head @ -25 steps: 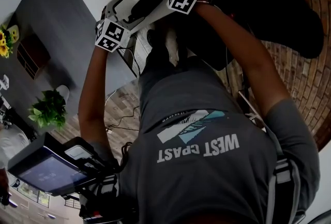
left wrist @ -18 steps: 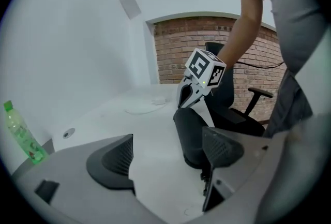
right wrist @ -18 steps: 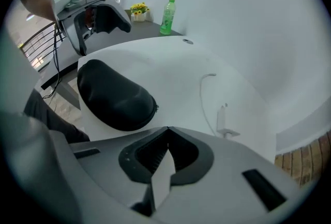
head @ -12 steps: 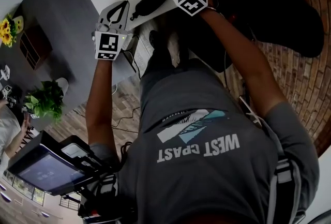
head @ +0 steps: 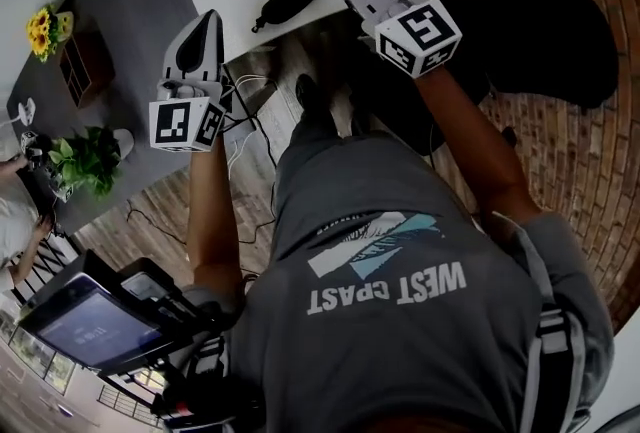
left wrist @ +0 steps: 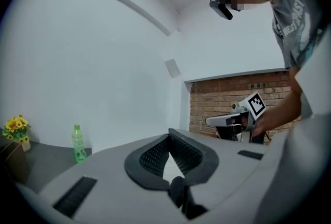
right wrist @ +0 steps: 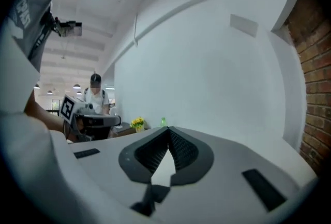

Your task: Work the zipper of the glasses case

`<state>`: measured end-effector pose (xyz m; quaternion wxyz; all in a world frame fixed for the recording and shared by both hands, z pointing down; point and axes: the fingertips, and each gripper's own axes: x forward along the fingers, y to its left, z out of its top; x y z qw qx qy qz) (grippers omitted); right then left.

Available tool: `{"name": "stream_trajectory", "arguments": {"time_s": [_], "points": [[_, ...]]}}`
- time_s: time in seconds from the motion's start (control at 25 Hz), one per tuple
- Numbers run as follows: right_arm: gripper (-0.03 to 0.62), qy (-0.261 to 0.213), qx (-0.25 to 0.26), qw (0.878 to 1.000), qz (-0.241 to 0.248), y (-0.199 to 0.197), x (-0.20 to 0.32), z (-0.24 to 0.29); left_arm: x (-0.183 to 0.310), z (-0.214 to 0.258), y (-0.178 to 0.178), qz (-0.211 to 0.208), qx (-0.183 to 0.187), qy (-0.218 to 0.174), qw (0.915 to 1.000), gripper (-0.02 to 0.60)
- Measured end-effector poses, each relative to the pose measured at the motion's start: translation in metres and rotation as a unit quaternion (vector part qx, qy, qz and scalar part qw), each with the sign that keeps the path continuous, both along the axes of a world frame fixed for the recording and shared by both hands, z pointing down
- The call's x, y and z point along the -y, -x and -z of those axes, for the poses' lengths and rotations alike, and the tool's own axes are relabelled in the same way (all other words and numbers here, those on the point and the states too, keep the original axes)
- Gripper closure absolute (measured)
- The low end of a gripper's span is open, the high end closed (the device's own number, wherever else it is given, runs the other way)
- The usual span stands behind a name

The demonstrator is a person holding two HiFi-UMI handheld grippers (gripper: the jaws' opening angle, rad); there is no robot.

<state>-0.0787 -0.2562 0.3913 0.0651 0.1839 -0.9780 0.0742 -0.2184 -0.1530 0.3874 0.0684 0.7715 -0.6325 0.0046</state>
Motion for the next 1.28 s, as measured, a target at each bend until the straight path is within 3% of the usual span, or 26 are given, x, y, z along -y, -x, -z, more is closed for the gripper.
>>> {"name": "stream_trajectory", "arguments": {"time_s": [0.12,0.32,0.76,1.04,1.28], "points": [[0.599,-0.016,0.058,0.998,0.02,-0.02,-0.031,0.058,-0.026,0.035,-0.02,0.009,0.003,-0.023,0.9997,0.577],[0.599,-0.05,0.101,0.993,0.036,-0.062,-0.078,0.121,-0.07,0.077,-0.053,0.022,0.025,-0.05,0.9982,0.577],[0.599,-0.08,0.118,0.988,0.055,-0.148,-0.158,0.165,-0.157,0.123,-0.13,0.045,0.068,-0.076,0.9938,0.577],[0.599,-0.085,0.124,0.986,0.077,-0.171,-0.199,0.183,-0.2,0.146,-0.162,0.062,0.086,-0.081,0.9911,0.577],[0.599,-0.103,0.117,0.984,0.087,-0.17,-0.237,0.193,-0.242,0.163,-0.163,0.071,0.091,-0.094,0.9888,0.577]]}}
